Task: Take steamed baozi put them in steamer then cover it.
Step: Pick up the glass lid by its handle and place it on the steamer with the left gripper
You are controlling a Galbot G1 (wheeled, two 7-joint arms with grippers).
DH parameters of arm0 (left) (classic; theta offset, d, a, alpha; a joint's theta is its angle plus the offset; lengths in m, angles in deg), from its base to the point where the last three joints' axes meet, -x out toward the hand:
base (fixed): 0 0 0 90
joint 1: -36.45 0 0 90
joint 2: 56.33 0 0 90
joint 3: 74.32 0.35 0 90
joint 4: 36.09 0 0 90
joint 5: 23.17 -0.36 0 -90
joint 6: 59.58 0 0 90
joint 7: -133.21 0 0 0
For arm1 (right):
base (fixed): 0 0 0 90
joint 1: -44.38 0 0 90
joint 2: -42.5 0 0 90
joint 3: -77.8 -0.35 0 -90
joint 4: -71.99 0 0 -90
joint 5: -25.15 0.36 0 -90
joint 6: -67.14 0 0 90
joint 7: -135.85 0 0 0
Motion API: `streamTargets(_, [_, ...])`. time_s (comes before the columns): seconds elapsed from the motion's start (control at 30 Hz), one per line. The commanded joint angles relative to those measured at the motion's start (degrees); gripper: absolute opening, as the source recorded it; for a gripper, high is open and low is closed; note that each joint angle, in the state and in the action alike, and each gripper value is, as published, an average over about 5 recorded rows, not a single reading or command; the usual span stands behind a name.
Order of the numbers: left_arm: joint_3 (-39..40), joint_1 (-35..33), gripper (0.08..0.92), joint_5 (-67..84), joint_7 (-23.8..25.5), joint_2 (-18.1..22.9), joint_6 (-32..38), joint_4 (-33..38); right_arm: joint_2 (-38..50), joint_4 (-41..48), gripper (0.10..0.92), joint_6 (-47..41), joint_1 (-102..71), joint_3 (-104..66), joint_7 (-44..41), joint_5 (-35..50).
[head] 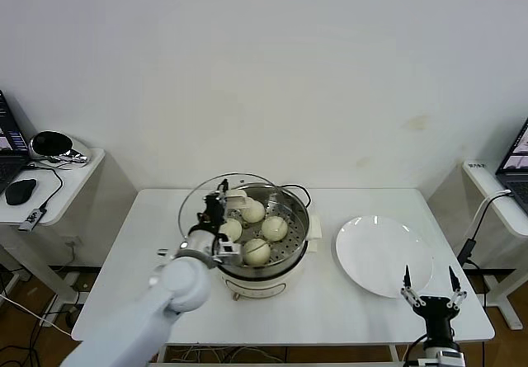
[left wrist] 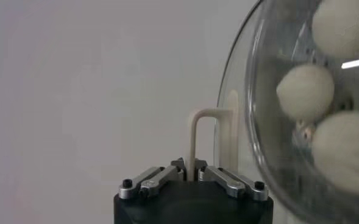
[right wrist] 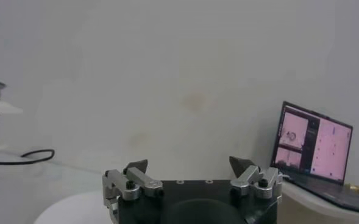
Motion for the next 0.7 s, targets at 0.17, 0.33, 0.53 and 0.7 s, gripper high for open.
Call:
streamTargets(0.17, [5.4,2.2,0.151,-5.6,0.7,7.2,-0.6,-4.6,-0.1,0.7,0.823,0.0,0.1,0.3,0.0,-0.2])
streamTargets(0.33, [5.4,1.9,0.151,-6.5,0.4,7.9,-0.2,-5.6,0.1,0.8,0.823,0.1,0.0,0.3,0.0,0.0])
streamTargets(0.53, [5.0,1.1,0.151,-8.2,-0.4,8.4,0.6,-6.7,0.2,1.0,0.823,0.1,0.0,0.4,-0.2,0.1])
streamTargets(0.7, [4.5,0.8,0.151,-8.7,-0.8,8.5,1.0,-7.5,0.3,1.1,0.823,0.1,0.0,0.5,-0.3,0.1])
